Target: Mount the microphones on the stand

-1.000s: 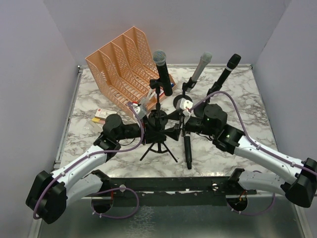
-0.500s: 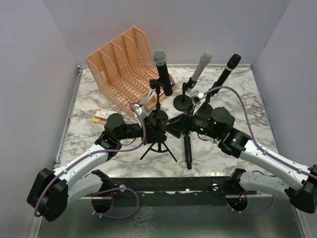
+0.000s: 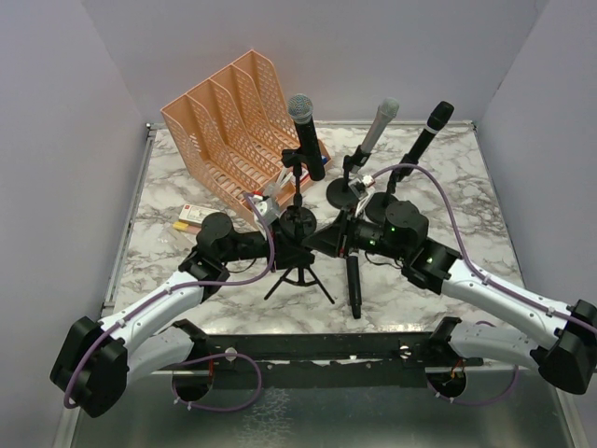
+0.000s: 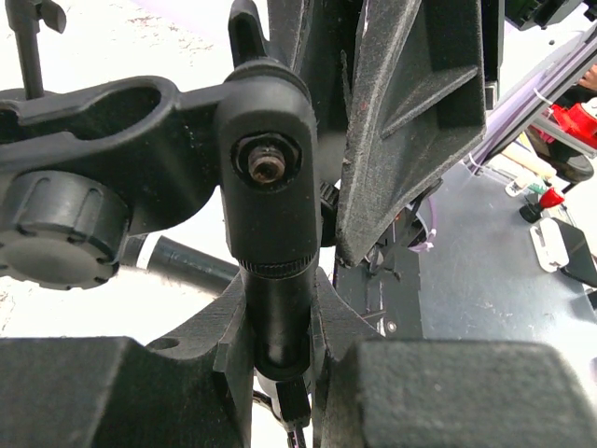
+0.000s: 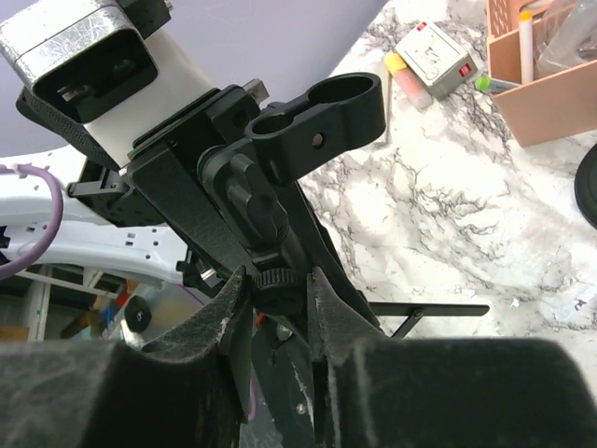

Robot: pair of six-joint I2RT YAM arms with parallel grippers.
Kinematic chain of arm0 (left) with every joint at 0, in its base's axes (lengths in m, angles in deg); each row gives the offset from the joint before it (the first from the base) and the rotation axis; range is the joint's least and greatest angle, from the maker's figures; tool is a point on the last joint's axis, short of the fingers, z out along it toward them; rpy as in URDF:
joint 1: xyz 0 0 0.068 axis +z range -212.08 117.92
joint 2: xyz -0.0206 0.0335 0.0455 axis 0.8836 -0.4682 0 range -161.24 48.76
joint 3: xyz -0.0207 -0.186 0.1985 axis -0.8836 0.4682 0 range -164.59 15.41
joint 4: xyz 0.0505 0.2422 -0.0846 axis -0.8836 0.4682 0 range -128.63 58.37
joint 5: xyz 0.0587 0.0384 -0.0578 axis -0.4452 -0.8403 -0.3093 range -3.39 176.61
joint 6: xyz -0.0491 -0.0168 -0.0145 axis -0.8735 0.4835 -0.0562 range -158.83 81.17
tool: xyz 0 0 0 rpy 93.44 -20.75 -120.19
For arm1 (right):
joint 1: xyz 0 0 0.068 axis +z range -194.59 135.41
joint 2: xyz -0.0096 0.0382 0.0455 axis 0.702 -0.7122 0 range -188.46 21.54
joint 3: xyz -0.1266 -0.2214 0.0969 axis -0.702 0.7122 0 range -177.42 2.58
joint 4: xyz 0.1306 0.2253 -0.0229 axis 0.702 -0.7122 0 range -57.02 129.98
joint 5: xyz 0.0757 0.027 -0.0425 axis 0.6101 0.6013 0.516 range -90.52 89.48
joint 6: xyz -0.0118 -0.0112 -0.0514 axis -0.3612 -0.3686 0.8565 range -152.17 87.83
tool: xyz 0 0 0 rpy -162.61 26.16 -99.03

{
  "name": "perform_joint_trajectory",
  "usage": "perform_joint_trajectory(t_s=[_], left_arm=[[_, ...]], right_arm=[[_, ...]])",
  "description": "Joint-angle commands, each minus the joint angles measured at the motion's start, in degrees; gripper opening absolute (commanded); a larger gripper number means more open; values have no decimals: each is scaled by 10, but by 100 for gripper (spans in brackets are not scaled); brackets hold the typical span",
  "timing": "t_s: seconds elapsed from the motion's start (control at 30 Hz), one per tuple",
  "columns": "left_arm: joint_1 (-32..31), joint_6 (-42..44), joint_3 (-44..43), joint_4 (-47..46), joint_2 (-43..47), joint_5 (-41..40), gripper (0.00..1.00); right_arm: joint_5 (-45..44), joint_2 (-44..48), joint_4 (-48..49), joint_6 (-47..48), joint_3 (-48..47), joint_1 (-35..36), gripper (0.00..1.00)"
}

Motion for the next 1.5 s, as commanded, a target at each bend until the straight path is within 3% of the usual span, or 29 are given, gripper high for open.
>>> perform_joint_trajectory(t_s=[0.0, 0.17, 0.37, 0.57, 0.63, 0.8, 0.87, 1.1, 1.47], left_arm=[[-2, -1, -22, -22, 7, 10, 0], [-2, -11, -21, -22, 9, 21, 0], [-2, -21, -21, -22, 9, 50, 0], [-2, -19, -23, -22, 4, 61, 0], [-2, -16, -25, -22, 0, 60, 0], [-2, -6, -28, -22, -5, 49, 0], [-2, -1, -28, -22, -5, 43, 0], [-1, 10, -27, -22, -8, 39, 0], [-2, 16, -22, -22, -16, 30, 0]], right_arm=[[29, 22, 62, 27, 29, -3, 18], [115, 44, 146, 193, 76, -3, 11], [162, 45, 27, 471, 22, -3, 10], [137, 19, -72, 581, -32, -3, 15], [107, 24, -71, 558, -29, -3, 22], [52, 43, -30, 413, -16, -3, 54], [43, 51, -9, 345, -3, -3, 63], [10, 61, 104, 158, 47, -3, 65], [22, -12, 131, 107, 20, -3, 65]])
